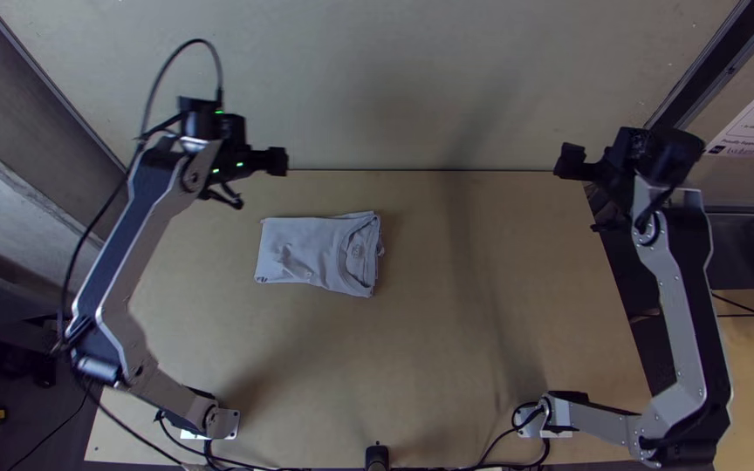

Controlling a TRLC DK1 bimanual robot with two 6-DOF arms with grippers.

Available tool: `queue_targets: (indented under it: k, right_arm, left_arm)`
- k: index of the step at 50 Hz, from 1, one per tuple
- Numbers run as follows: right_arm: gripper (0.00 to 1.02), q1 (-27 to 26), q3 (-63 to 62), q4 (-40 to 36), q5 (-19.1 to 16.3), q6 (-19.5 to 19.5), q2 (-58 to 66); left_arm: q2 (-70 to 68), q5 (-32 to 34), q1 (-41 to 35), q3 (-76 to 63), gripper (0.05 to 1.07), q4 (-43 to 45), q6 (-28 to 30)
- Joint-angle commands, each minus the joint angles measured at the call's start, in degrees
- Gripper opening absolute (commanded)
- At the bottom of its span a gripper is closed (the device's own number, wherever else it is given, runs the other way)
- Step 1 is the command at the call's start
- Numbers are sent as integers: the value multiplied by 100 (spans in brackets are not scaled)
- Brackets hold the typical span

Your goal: Fold the t-shirt

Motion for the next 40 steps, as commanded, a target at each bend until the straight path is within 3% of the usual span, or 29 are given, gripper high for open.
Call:
queue_targets:
  k: [1,18,40]
  right_arm:
    - [99,-72,100,-17,-138,-99,-390]
    - [99,-318,-498,63,-568,-108,-1436]
    - [99,-520,-2581,827,-577,-248,-3448]
  left_arm:
    - [-807,-26,296,-720,103,307,384]
    - [-3031,-35,1157,-3084,103,2152,525]
    - [-5219,-35,1623,-5721,103,4051,727]
